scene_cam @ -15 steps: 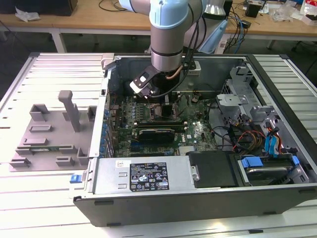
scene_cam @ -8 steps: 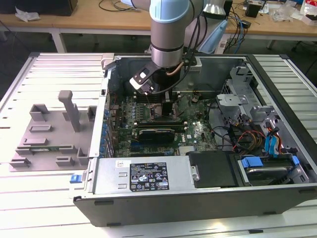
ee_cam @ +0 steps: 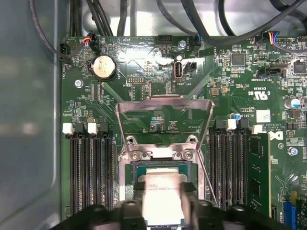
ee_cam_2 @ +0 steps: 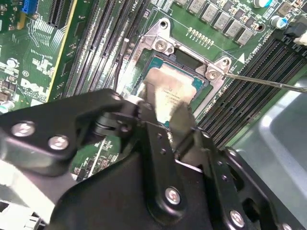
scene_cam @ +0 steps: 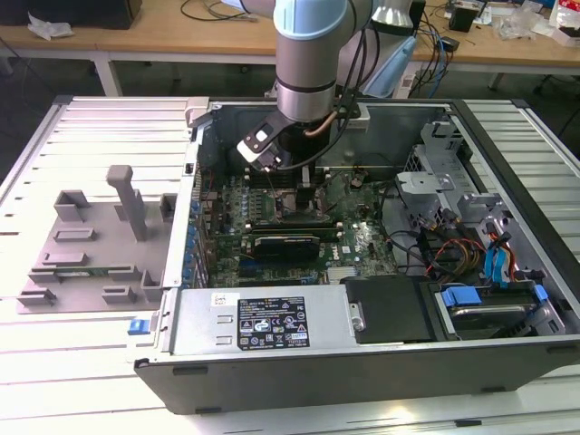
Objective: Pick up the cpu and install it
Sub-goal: 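Place the cpu into insertion slot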
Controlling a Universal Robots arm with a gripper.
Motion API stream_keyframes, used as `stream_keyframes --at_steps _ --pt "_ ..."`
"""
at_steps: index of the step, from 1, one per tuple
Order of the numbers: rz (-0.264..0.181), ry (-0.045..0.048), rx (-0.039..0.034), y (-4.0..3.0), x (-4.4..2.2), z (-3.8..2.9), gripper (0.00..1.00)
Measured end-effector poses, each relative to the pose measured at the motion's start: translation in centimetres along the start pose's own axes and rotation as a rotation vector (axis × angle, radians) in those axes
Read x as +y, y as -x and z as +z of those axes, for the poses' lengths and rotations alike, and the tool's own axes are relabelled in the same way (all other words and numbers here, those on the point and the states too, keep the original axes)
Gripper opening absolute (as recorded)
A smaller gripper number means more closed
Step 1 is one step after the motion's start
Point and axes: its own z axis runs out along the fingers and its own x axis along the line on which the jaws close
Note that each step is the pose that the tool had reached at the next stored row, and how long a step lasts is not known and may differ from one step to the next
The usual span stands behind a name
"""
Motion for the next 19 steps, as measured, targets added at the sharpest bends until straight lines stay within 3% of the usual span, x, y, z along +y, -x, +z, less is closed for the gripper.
stream_keyframes --at_steps 4,8,16,19 --pt "0.0 0.0 0.0 0.0 0.0 -0.08 0.11" --pt "0.0 0.003 -0.0001 0.01 -0.63 0.11 0.11" --pt "0.0 0.003 0.0019 0.01 -0.6 0.4 0.11" --pt "0.032 0.0026 0.0002 0.0 -0.56 0.44 0.11"
